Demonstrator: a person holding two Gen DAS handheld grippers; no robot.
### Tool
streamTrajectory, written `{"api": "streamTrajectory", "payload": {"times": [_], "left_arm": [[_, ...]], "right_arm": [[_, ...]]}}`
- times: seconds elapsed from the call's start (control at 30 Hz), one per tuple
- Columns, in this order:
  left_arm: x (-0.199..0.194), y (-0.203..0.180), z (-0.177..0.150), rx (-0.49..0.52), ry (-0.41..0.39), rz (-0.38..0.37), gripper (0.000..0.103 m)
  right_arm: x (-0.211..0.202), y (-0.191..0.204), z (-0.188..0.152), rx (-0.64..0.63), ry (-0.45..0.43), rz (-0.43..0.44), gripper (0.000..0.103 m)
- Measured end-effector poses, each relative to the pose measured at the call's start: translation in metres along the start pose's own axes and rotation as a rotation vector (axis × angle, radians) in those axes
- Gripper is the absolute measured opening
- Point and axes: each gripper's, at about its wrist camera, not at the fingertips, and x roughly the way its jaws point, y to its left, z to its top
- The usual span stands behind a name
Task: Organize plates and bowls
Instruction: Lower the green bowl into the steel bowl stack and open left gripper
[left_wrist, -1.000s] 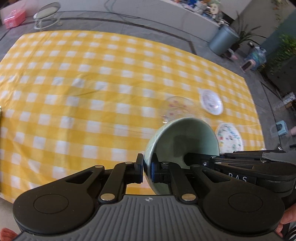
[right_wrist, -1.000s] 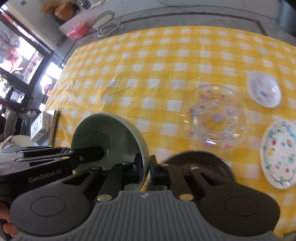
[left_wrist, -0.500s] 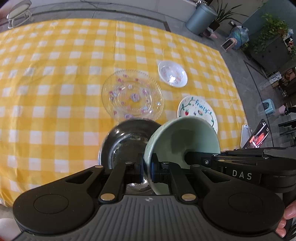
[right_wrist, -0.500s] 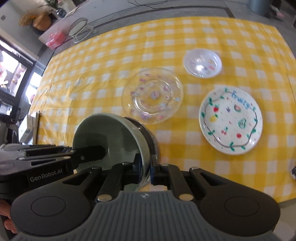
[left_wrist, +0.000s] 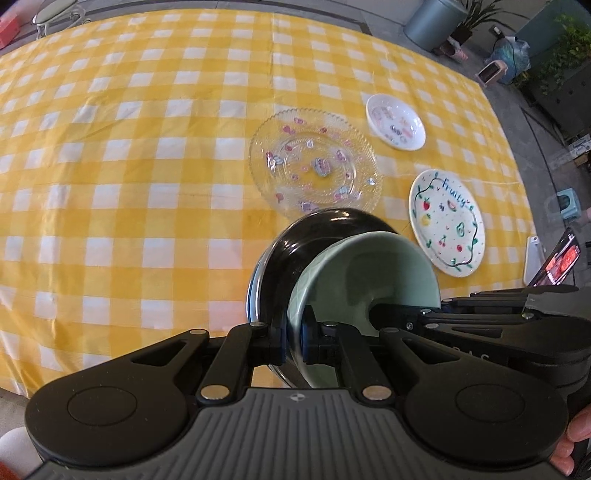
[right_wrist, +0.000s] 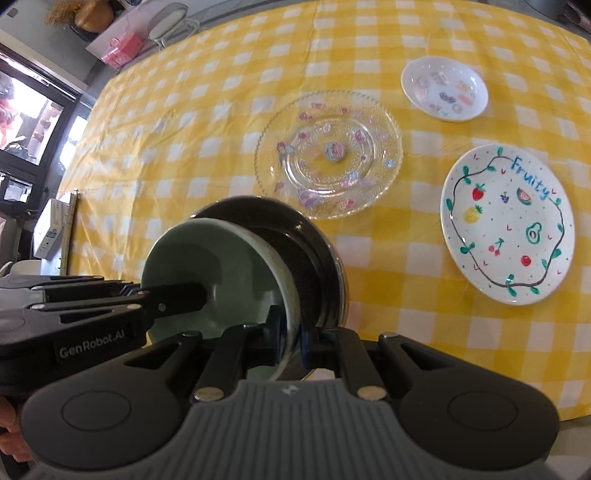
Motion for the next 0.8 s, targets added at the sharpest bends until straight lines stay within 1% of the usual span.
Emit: {"api": "streamTrajectory", "payload": {"times": [0.07, 0.17, 0.23, 0.27, 0.33, 0.5, 0.67, 0.7, 0.77, 0.8], "left_arm": [[-0.001, -0.002, 0.001, 0.019, -0.011, 0.012, 0.007], [0.000, -0.003, 0.002, 0.027, -0.004, 0.025, 0.007], [0.001, -0.005, 0.002, 0.043, -0.009, 0.042, 0.009], [0.001, -0.007, 0.002, 0.056, -0.011, 0.055, 0.013], [0.002, -0.009, 0.000, 0.076, -0.014, 0.074, 0.014], [0.002, -0.005, 0.001, 0.061, -0.012, 0.062, 0.013], [-0.014, -0.003, 0.005, 0.064, -0.068, 0.057, 0.013], [-0.018, -0.003, 0.006, 0.066, -0.079, 0.054, 0.013], [-0.026, -0.005, 0.006, 0.081, -0.119, 0.060, 0.015], [-0.029, -0.006, 0.005, 0.092, -0.142, 0.065, 0.018]], "right_arm": [[0.001, 0.000, 0.002, -0.003, -0.004, -0.007, 0.008], [0.001, 0.006, 0.004, -0.022, -0.003, -0.034, 0.009], [0.001, 0.009, 0.004, -0.048, -0.003, -0.054, 0.010], [0.000, 0.011, 0.003, -0.062, -0.007, -0.066, 0.011], [-0.003, 0.012, 0.002, -0.083, -0.018, -0.076, 0.012], [-0.009, 0.014, 0.001, -0.096, -0.037, -0.081, 0.013], [-0.018, 0.013, -0.001, -0.106, -0.075, -0.079, 0.014], [-0.020, 0.013, -0.001, -0.108, -0.084, -0.083, 0.015], [-0.025, 0.012, -0.002, -0.107, -0.106, -0.059, 0.027], [-0.028, 0.012, -0.003, -0.106, -0.116, -0.047, 0.031]]}}
